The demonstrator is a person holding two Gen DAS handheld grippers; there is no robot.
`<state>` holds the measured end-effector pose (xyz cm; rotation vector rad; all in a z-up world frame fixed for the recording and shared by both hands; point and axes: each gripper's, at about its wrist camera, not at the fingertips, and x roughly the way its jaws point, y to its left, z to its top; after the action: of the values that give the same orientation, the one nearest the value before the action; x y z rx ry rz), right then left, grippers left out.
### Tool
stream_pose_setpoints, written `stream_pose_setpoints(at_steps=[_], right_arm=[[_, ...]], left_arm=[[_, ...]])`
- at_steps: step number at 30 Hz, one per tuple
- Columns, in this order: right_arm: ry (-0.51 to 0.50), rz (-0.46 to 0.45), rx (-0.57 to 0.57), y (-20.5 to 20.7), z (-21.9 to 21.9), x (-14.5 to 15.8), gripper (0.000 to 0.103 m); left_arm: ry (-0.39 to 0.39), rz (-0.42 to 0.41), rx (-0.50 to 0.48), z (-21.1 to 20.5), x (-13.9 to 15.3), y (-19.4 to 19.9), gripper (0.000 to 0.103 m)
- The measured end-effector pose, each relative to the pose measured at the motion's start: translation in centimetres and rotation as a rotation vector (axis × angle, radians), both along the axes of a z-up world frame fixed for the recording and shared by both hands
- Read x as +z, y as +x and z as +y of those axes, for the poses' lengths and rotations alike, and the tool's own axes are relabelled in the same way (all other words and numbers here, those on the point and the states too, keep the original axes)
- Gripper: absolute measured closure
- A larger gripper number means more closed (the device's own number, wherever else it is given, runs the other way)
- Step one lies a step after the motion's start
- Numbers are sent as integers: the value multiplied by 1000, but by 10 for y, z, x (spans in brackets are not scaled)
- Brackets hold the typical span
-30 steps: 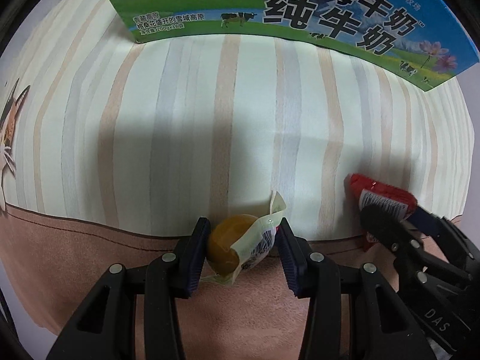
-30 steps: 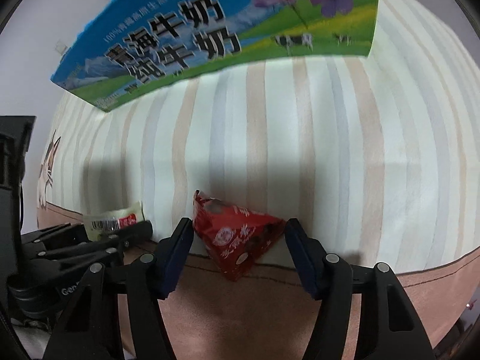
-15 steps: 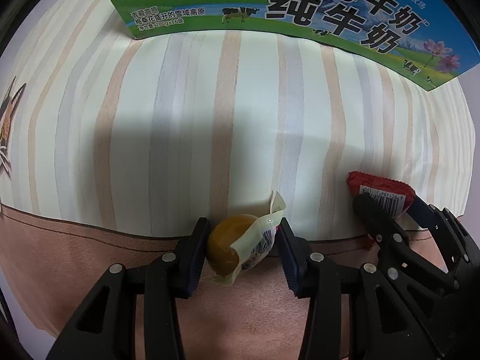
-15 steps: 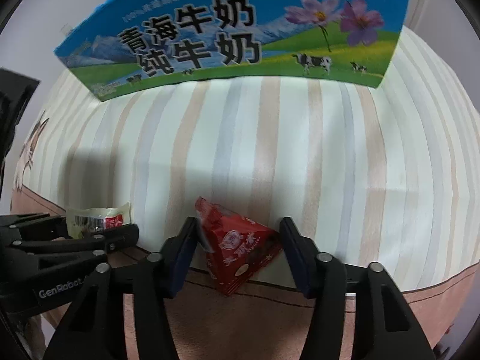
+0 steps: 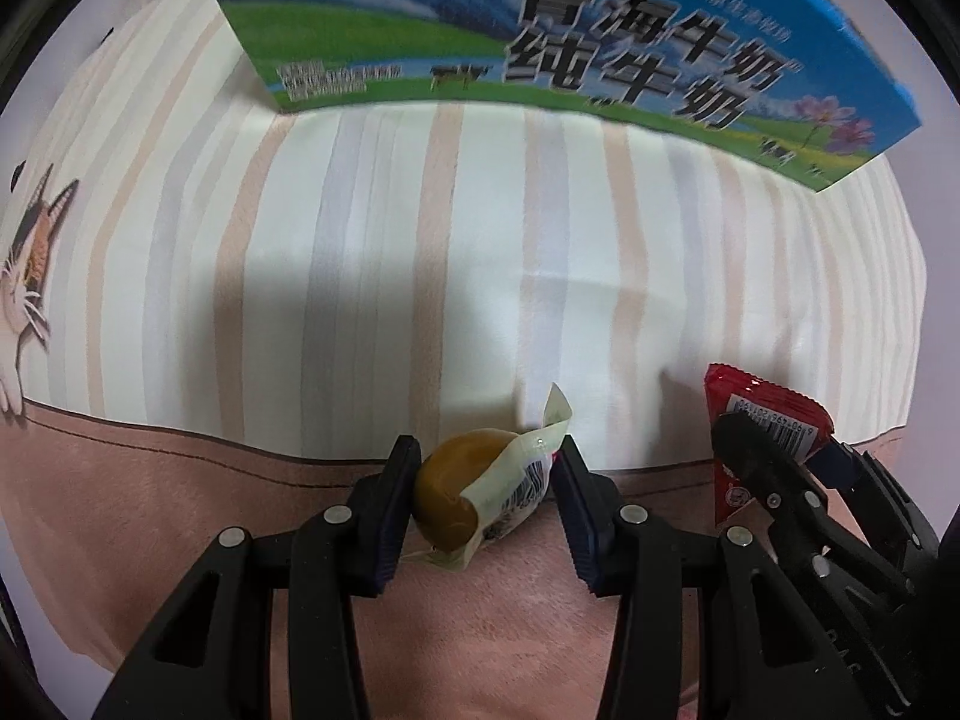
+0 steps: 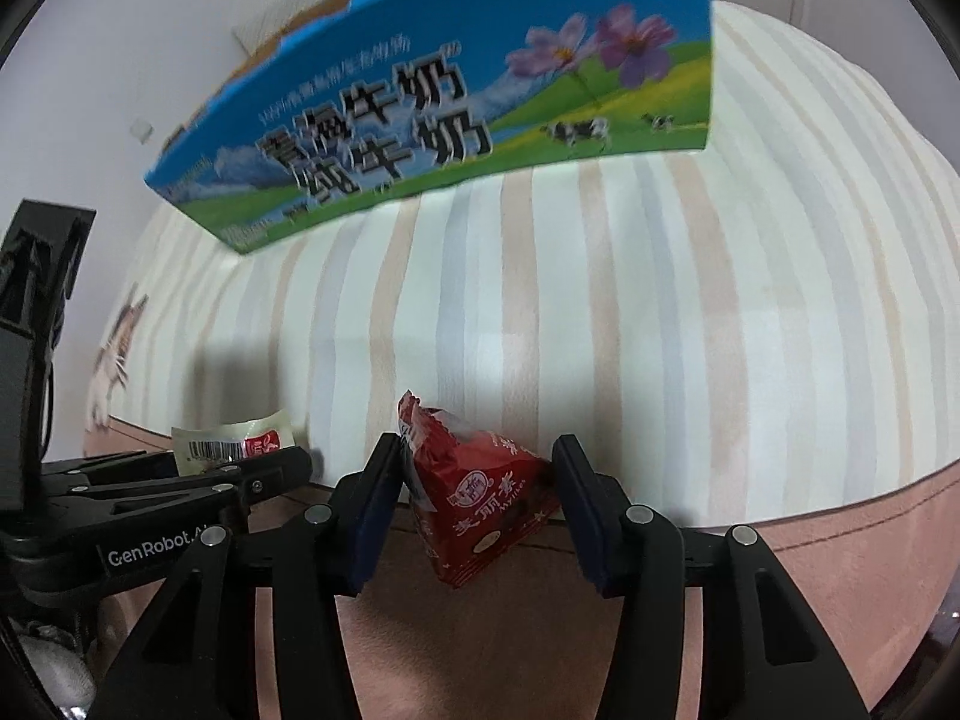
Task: Organize snacks
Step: 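Drop both sweets into the box and open both tools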
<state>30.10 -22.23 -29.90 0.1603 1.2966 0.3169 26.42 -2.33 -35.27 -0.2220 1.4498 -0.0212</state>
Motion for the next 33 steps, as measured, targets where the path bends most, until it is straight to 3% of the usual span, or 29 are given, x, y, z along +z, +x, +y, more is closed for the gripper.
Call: stream_pose_setpoints(at_steps=[4, 11, 20, 25, 33], right_arm=[[45, -33, -19, 2, -10, 24, 49], [112, -119, -31, 23, -24, 85, 49], [145, -237, -25, 95, -29, 153, 49], [137, -225, -20, 152, -22, 156, 49], [73, -112, -12, 229, -15, 113, 49]], left_arm=[[-18, -48, -7, 1, 26, 2, 61], [-48, -178, -42, -6, 98, 22, 61], [-49, -296, -105, -12, 174, 100, 61], [-49, -258, -147, -18, 178, 158, 61], [-111, -43, -183, -18, 117, 241, 60]])
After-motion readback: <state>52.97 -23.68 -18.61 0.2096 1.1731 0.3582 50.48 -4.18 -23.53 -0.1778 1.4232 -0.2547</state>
